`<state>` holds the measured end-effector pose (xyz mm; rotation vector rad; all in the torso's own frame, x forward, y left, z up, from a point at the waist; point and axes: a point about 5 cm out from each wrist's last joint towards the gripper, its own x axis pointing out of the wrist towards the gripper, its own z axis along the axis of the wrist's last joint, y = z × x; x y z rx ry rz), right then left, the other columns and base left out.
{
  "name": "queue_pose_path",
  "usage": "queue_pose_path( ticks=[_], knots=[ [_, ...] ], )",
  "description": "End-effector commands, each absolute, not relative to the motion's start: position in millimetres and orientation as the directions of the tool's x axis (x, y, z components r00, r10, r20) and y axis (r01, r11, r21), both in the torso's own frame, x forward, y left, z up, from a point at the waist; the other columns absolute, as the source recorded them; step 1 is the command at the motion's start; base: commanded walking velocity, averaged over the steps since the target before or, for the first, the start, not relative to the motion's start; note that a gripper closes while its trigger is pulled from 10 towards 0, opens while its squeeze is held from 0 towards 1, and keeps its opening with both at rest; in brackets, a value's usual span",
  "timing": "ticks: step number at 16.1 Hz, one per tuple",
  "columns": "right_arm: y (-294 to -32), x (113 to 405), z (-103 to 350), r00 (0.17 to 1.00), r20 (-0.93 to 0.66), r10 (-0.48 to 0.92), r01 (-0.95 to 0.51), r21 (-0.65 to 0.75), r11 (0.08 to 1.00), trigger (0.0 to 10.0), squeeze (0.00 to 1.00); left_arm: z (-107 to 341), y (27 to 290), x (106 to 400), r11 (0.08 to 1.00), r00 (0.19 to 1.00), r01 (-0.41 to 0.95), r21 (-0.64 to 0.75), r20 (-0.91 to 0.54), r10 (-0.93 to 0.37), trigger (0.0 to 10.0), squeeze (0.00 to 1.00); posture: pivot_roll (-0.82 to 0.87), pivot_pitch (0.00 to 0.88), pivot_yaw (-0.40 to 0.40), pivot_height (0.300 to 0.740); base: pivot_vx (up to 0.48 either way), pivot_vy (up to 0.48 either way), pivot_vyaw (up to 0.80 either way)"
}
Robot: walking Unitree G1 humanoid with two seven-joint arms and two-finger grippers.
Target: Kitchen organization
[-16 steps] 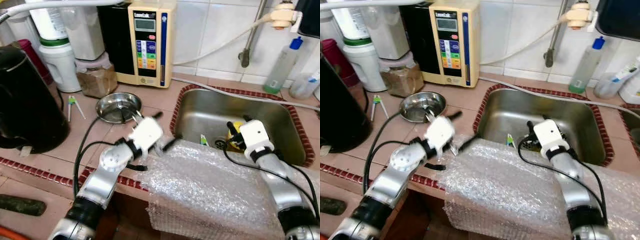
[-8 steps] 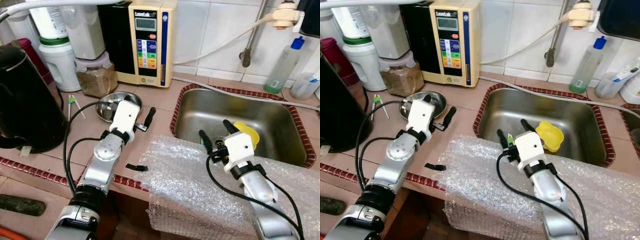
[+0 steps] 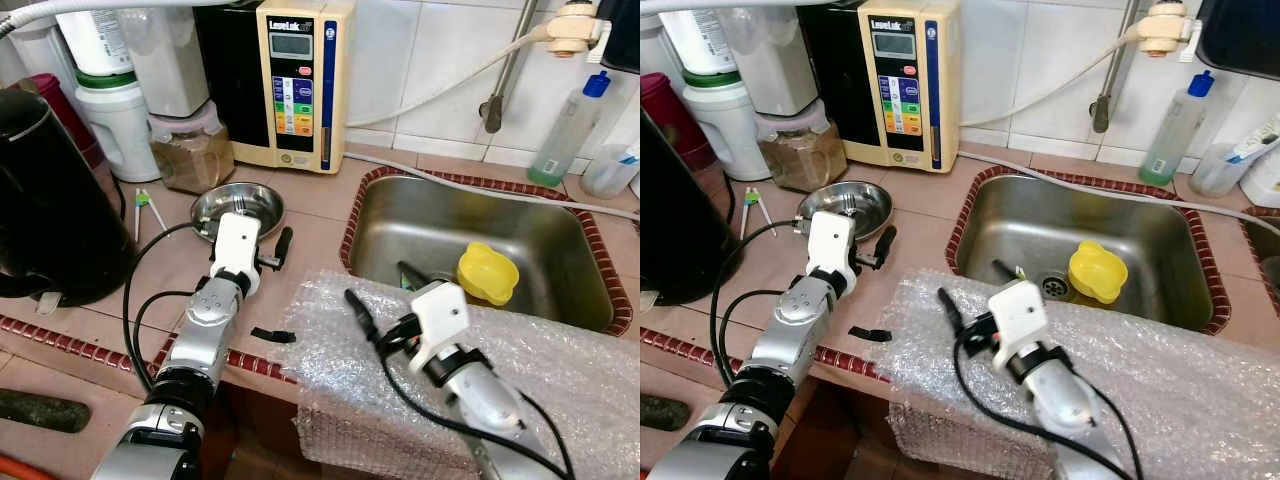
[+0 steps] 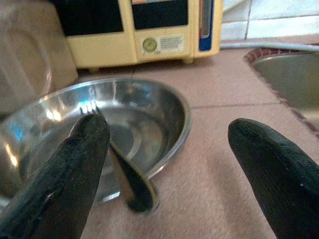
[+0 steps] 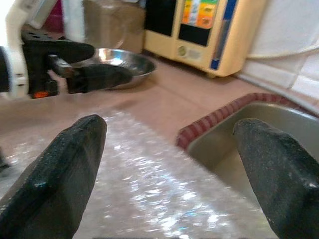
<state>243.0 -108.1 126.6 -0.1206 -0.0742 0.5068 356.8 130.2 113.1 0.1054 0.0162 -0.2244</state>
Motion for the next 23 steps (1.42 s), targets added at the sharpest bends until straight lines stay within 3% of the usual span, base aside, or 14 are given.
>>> queue_pose_path(
  ticks=[1, 4, 5, 6, 7, 8, 20, 23],
  knots=[
    [-105.7, 239.5, 127.2, 0.868, 0.033, 0.495, -0.488, -0.119, 0.865, 10.0, 1.0, 116.1, 131.7, 360.5, 0.971, 0.975, 0.221, 0.096, -0.028, -0.219, 10.0, 0.0, 0.04, 0.0, 0.021, 0.74, 0.0, 0.0, 0.0],
    [-103.7, 236.1, 124.6, 0.868, 0.017, 0.496, -0.491, -0.109, 0.864, 10.0, 1.0, 113.0, 131.8, 360.3, 0.971, 0.975, 0.223, 0.088, -0.033, -0.22, 10.0, 0.0, 0.04, 0.0, 0.021, 0.74, 0.0, 0.0, 0.0],
    [-104.1, 235.7, 124.3, 0.869, 0.013, 0.494, -0.49, -0.111, 0.865, 10.0, 1.0, 107.8, 132.1, 359.7, 0.973, 0.975, 0.218, 0.076, -0.057, -0.214, 8.9, 0.0, 0.03, 0.0, 0.021, 0.74, 0.0, 0.0, 0.0],
    [-104.2, 235.6, 124.5, 0.87, 0.012, 0.493, -0.489, -0.112, 0.865, 10.0, 1.0, 105.6, 132.0, 359.4, 0.974, 0.975, 0.218, 0.07, -0.068, -0.213, 6.1, 0.0, 0.03, 0.0, 0.021, 0.74, 0.0, 0.0, 0.0],
    [-104.5, 236.1, 125.0, 0.869, 0.01, 0.494, -0.49, -0.119, 0.864, 10.0, 1.0, 102.0, 132.2, 359.3, 0.976, 0.974, 0.213, 0.047, -0.087, -0.208, 1.4, 0.0, 0.03, 0.0, 0.022, 0.74, 0.0, 0.0, 0.0],
    [-104.7, 236.3, 125.5, 0.869, 0.008, 0.494, -0.49, -0.123, 0.863, 10.0, 1.0, 100.9, 132.2, 359.6, 0.977, 0.974, 0.211, 0.039, -0.095, -0.206, 0.0, 0.0, 0.03, 0.0, 0.023, 0.74, 0.0, 0.0, 0.0],
    [-102.2, 241.6, 127.9, 0.868, 0.0, 0.497, -0.491, -0.147, 0.858, 10.0, 1.0, 107.3, 143.1, 364.7, 0.981, 0.977, 0.196, 0.015, -0.089, -0.194, 0.0, 0.0, 0.05, 0.0, 0.023, 0.74, 0.0, 0.0, 0.0],
    [-103.6, 244.1, 128.7, 0.869, 0.002, 0.494, -0.488, -0.155, 0.859, 10.0, 1.0, 119.2, 142.4, 365.1, 0.97, 0.973, 0.23, 0.08, -0.02, -0.229, 0.0, 0.0, 0.05, 0.0, 0.02, 0.74, 0.0, 0.0, 0.0]
  ],
)
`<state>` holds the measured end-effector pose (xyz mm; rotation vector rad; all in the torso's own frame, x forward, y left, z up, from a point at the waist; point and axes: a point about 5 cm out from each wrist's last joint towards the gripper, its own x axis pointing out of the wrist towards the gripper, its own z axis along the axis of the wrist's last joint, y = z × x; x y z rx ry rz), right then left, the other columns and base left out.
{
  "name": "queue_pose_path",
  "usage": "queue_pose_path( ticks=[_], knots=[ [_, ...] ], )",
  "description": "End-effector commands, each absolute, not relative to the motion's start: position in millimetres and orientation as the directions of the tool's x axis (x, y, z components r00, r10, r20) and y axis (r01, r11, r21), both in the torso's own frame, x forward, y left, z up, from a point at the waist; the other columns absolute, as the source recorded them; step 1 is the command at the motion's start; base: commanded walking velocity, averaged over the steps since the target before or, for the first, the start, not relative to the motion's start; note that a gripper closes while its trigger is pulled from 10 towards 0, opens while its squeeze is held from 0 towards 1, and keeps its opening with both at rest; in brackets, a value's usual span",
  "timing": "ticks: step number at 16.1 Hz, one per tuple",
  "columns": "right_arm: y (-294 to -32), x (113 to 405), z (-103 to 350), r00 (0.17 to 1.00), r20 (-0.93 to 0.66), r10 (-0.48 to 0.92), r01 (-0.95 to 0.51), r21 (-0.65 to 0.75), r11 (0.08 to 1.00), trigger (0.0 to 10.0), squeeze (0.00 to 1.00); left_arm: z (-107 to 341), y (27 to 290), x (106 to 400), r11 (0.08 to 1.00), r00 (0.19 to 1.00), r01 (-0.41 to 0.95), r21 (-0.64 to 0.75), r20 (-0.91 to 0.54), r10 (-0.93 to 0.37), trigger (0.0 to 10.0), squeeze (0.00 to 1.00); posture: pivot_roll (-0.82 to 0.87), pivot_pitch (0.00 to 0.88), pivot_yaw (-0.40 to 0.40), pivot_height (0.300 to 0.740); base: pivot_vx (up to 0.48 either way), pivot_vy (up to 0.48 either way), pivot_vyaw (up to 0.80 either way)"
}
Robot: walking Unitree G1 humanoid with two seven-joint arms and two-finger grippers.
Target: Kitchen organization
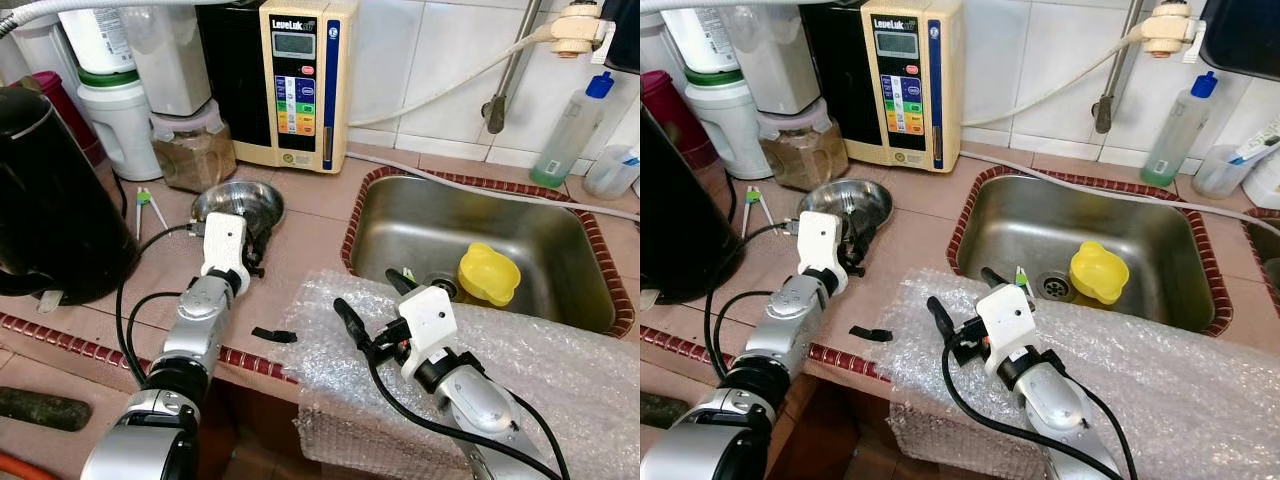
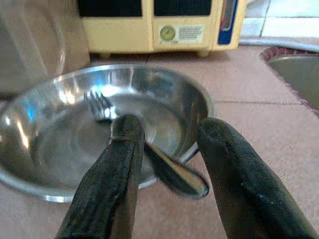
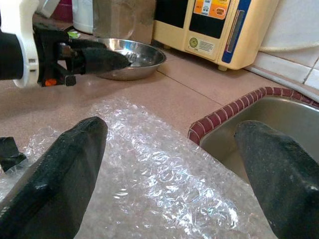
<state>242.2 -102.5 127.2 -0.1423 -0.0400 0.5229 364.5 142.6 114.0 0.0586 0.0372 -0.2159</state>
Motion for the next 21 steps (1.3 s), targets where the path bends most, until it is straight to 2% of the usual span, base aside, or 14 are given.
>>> queue_pose_path(
  ticks=[1, 6, 8, 9, 10, 16, 21],
  knots=[
    [-103.8, 244.7, 129.1, 0.869, 0.002, 0.494, -0.488, -0.156, 0.859, 10.0, 1.0, 120.4, 141.6, 364.6, 0.966, 0.97, 0.241, 0.089, -0.013, -0.241, 0.0, 0.0, 0.05, 0.0, 0.018, 0.74, 0.0, 0.0, 0.0],
    [-104.6, 248.8, 130.5, 0.866, 0.003, 0.5, -0.492, -0.173, 0.853, 10.0, 1.0, 115.4, 140.0, 357.9, 0.953, 0.954, 0.298, 0.061, -0.04, -0.296, 0.0, 0.0, 0.06, 0.0, 0.013, 0.74, 0.0, 0.0, 0.0],
    [-105.3, 249.0, 130.4, 0.866, 0.002, 0.499, -0.491, -0.176, 0.853, 10.0, 1.0, 120.7, 141.8, 356.5, 0.952, 0.953, 0.301, 0.055, 0.01, -0.302, 0.0, 0.0, 0.06, 0.0, 0.013, 0.74, 0.0, 0.0, 0.0],
    [-105.8, 249.0, 129.9, 0.866, -0.001, 0.499, -0.492, -0.178, 0.852, 10.0, 1.0, 131.1, 140.8, 353.1, 0.95, 0.944, 0.31, 0.041, 0.102, -0.313, 10.0, 0.0, 0.06, 0.0, 0.012, 0.74, 0.0, 0.0, 0.0],
    [-105.7, 248.8, 128.9, 0.866, -0.004, 0.5, -0.492, -0.18, 0.852, 10.0, 1.0, 134.2, 138.4, 348.4, 0.944, 0.932, 0.329, 0.034, 0.147, -0.33, 10.0, 1.0, 0.06, 0.0, 0.011, 0.74, 0.0, 0.0, 0.0],
    [-102.5, 244.8, 126.5, 0.85, -0.017, 0.526, -0.522, -0.163, 0.837, 10.0, 1.0, 114.8, 134.0, 329.2, 0.928, 0.919, 0.366, 0.075, 0.129, -0.373, 10.0, 1.0, 0.06, 0.0, 0.007, 0.74, 0.0, 0.0, 0.0],
    [-100.7, 242.7, 125.5, 0.845, -0.023, 0.535, -0.531, -0.163, 0.832, 10.0, 1.0, 110.9, 138.1, 330.9, 0.926, 0.92, 0.347, 0.146, 0.137, -0.367, 10.0, 1.0, 0.05, 0.0, 0.006, 0.74, 0.0, 0.0, 0.0]
  ],
)
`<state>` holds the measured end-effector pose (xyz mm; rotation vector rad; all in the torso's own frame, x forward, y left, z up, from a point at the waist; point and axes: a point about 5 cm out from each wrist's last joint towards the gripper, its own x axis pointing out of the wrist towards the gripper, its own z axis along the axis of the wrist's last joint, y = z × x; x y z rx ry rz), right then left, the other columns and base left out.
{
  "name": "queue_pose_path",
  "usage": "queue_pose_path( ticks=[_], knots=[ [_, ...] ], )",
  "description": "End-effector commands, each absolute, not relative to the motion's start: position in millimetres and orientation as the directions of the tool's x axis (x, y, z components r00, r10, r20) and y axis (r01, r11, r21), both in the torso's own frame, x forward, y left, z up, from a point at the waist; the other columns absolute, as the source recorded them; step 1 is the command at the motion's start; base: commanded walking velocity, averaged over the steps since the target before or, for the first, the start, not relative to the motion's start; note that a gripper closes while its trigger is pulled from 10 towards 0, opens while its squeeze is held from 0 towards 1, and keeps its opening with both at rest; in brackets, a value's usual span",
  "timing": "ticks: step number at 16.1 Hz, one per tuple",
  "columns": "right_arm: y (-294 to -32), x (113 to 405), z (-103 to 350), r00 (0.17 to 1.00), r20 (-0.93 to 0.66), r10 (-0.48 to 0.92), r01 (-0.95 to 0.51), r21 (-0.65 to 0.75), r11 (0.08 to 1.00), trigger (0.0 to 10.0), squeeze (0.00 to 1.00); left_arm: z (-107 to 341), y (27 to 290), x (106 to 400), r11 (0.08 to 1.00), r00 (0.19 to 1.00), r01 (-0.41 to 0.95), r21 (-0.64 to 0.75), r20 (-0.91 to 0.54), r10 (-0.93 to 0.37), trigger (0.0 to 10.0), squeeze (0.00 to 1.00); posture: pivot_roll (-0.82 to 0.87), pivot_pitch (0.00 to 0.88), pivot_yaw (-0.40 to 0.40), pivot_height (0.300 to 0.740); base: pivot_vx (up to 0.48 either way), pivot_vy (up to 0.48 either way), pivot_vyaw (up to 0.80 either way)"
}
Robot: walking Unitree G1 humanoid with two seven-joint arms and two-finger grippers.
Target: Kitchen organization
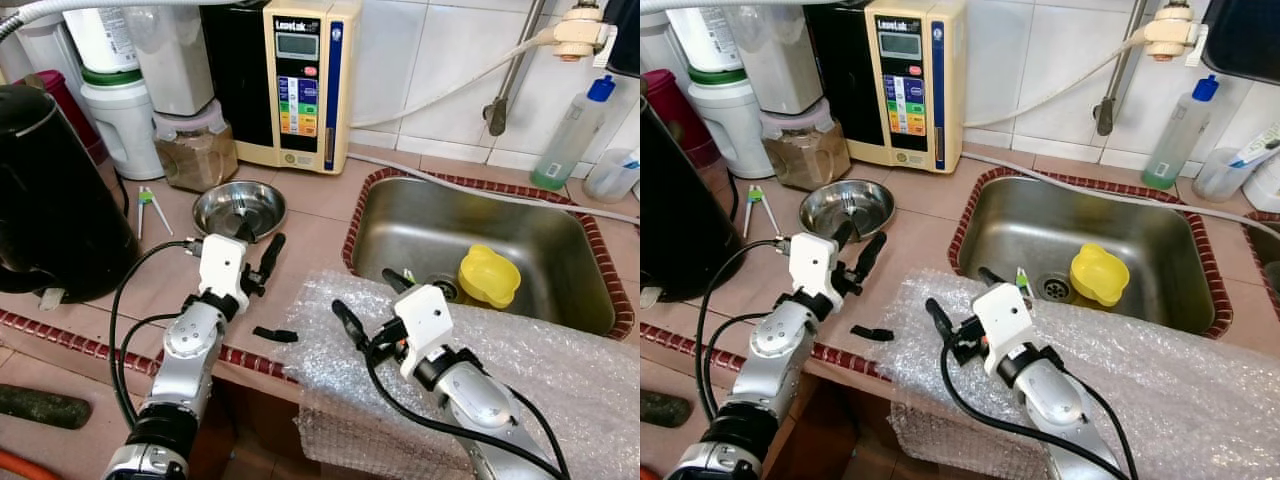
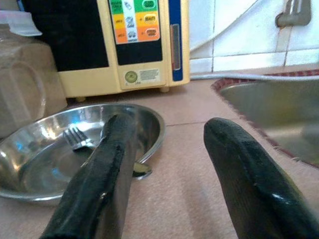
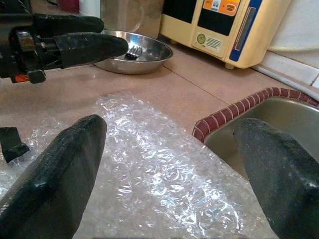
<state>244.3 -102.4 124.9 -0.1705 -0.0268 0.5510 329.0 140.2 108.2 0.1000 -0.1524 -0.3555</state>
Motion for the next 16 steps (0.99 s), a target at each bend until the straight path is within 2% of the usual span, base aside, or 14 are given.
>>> queue_pose_path(
  ticks=[1, 7, 10, 15, 16],
  knots=[
    [-100.0, 242.2, 125.3, 0.844, -0.023, 0.536, -0.532, -0.163, 0.831, 10.0, 1.0, 110.5, 136.3, 332.0, 0.921, 0.918, 0.35, 0.173, 0.136, -0.374, 10.0, 1.0, 0.05, 0.0, 0.006, 0.74, 0.0, 0.0, 0.0],
    [-101.5, 239.1, 125.0, 0.847, -0.027, 0.53, -0.527, -0.166, 0.833, 10.0, 1.0, 104.1, 124.0, 337.9, 0.911, 0.918, 0.347, 0.224, 0.117, -0.378, 10.0, 1.0, 0.03, 0.0, 0.011, 0.74, 0.0, 0.0, 0.0],
    [-102.0, 237.4, 125.4, 0.848, -0.03, 0.529, -0.526, -0.168, 0.833, 10.0, 1.0, 102.8, 122.7, 338.8, 0.895, 0.916, 0.333, 0.296, 0.124, -0.382, 10.0, 1.0, 0.02, 0.0, 0.009, 0.74, 0.0, 0.0, 0.0],
    [-104.1, 235.4, 126.6, 0.851, -0.033, 0.525, -0.522, -0.171, 0.836, 10.0, 1.0, 97.5, 126.0, 344.1, 0.897, 0.935, 0.304, 0.32, 0.081, -0.345, 10.0, 1.0, 0.01, 0.0, 0.011, 0.74, 0.0, 0.0, 0.0],
    [-103.5, 235.2, 126.8, 0.85, -0.032, 0.526, -0.523, -0.171, 0.835, 10.0, 1.0, 95.4, 128.0, 345.1, 0.902, 0.941, 0.297, 0.313, 0.063, -0.332, 10.0, 0.0, 0.01, 0.0, 0.012, 0.74, 0.0, 0.0, 0.0]
  ],
)
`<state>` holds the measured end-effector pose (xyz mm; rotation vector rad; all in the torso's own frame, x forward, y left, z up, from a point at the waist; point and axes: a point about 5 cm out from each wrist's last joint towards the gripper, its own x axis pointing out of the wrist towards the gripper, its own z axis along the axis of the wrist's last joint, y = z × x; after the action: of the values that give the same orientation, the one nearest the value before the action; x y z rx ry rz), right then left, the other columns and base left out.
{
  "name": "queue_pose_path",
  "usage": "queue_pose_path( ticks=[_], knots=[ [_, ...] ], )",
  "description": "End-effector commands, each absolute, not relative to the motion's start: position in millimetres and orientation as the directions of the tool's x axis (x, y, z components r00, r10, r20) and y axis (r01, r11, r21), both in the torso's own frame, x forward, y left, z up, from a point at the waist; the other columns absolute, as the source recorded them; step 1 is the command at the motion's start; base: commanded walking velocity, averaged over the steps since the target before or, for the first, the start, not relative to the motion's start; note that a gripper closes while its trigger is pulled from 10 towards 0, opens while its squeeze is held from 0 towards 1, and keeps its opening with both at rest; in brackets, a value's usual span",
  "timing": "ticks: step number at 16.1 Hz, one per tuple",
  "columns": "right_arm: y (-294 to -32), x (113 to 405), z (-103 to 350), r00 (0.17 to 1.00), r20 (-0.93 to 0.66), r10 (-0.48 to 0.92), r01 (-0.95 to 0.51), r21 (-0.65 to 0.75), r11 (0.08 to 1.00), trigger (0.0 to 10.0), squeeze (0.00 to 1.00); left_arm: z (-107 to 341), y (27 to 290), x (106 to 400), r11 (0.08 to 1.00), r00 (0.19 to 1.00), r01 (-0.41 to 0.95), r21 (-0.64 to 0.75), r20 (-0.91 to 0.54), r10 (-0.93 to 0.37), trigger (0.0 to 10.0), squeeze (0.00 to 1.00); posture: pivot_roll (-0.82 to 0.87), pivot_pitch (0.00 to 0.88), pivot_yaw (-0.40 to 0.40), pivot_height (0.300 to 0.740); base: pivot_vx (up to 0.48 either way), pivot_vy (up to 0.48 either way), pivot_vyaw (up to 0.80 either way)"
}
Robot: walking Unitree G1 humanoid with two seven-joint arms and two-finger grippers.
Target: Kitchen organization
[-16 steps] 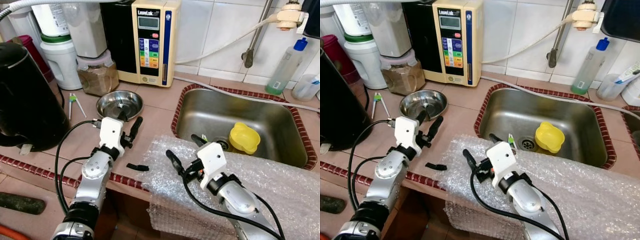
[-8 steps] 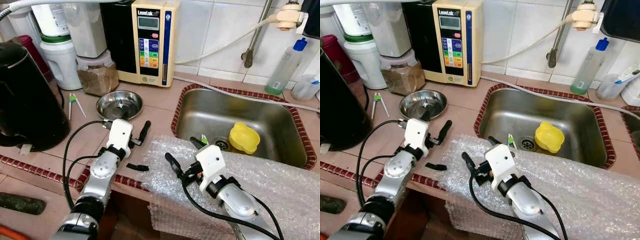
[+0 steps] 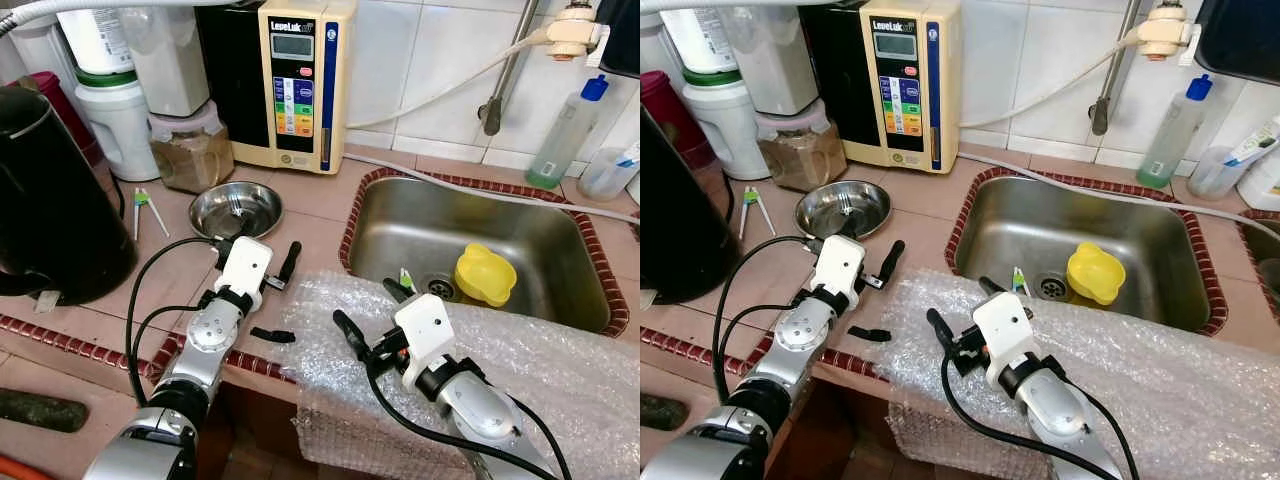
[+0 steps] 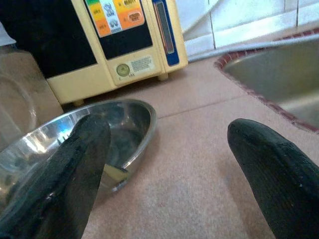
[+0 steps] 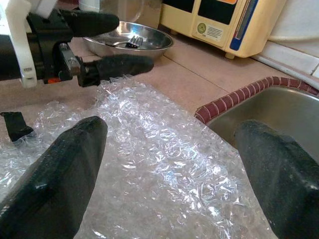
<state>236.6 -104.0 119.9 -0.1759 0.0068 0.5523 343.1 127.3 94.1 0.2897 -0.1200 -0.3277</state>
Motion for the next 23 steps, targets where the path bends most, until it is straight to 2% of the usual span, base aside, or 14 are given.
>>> queue_pose_path(
  ticks=[1, 7, 10, 11, 12, 13, 14, 21, 23],
  knots=[
    [-102.9, 235.1, 126.8, 0.85, -0.032, 0.527, -0.524, -0.171, 0.835, 10.0, 1.0, 92.7, 130.5, 346.3, 0.909, 0.948, 0.291, 0.298, 0.037, -0.316, 10.0, 0.0, 0.01, 0.0, 0.013, 0.74, 0.0, 0.0, 0.0],
    [-102.3, 233.6, 126.6, 0.853, -0.033, 0.521, -0.518, -0.171, 0.838, 10.0, 1.0, 91.8, 140.5, 354.5, 0.938, 0.97, 0.24, 0.25, -0.023, -0.242, 10.0, 0.0, 0.0, 0.0, 0.019, 0.74, 0.0, 0.0, 0.0],
    [-101.9, 233.0, 126.4, 0.855, -0.033, 0.518, -0.515, -0.168, 0.84, 10.0, 1.0, 94.5, 142.8, 357.5, 0.945, 0.973, 0.228, 0.234, -0.027, -0.228, 9.0, 0.0, 0.0, 0.0, 0.023, 0.74, 0.0, 0.0, 0.0],
    [-102.4, 233.5, 126.5, 0.856, -0.032, 0.516, -0.513, -0.169, 0.841, 10.0, 1.0, 95.1, 144.2, 358.3, 0.948, 0.975, 0.222, 0.227, -0.03, -0.222, 4.7, 0.0, 0.0, 0.0, 0.023, 0.74, 0.0, 0.0, 0.0],
    [-102.8, 234.1, 126.8, 0.857, -0.031, 0.514, -0.512, -0.169, 0.842, 10.0, 1.0, 95.6, 145.1, 358.9, 0.949, 0.976, 0.219, 0.225, -0.031, -0.218, 4.4, 0.0, 0.0, 0.0, 0.023, 0.74, 0.0, 0.0, 0.0],
    [-102.6, 234.3, 126.8, 0.857, -0.03, 0.514, -0.511, -0.17, 0.843, 10.0, 1.0, 95.8, 146.0, 359.2, 0.951, 0.976, 0.216, 0.221, -0.032, -0.215, 1.6, 0.0, 0.01, 0.0, 0.024, 0.74, 0.0, 0.0, 0.0],
    [-102.2, 234.5, 126.6, 0.858, -0.03, 0.514, -0.511, -0.17, 0.843, 10.0, 1.0, 96.0, 146.7, 359.5, 0.952, 0.976, 0.216, 0.217, -0.033, -0.214, 0.0, 0.0, 0.01, 0.0, 0.024, 0.74, 0.0, 0.0, 0.0],
    [-100.8, 236.2, 125.3, 0.859, -0.027, 0.511, -0.508, -0.168, 0.845, 10.0, 1.0, 96.3, 150.9, 360.0, 0.957, 0.977, 0.215, 0.194, -0.039, -0.211, 0.0, 0.0, 0.02, 0.0, 0.03, 0.74, 0.0, 0.0, 0.0],
    [-99.8, 236.5, 125.0, 0.858, -0.027, 0.514, -0.51, -0.167, 0.843, 10.0, 0.95, 96.4, 150.8, 360.0, 0.957, 0.976, 0.218, 0.192, -0.039, -0.215, 0.0, 0.0, 0.02, 0.0, 0.03, 0.74, 0.0, 0.0, 0.0]
  ],
)
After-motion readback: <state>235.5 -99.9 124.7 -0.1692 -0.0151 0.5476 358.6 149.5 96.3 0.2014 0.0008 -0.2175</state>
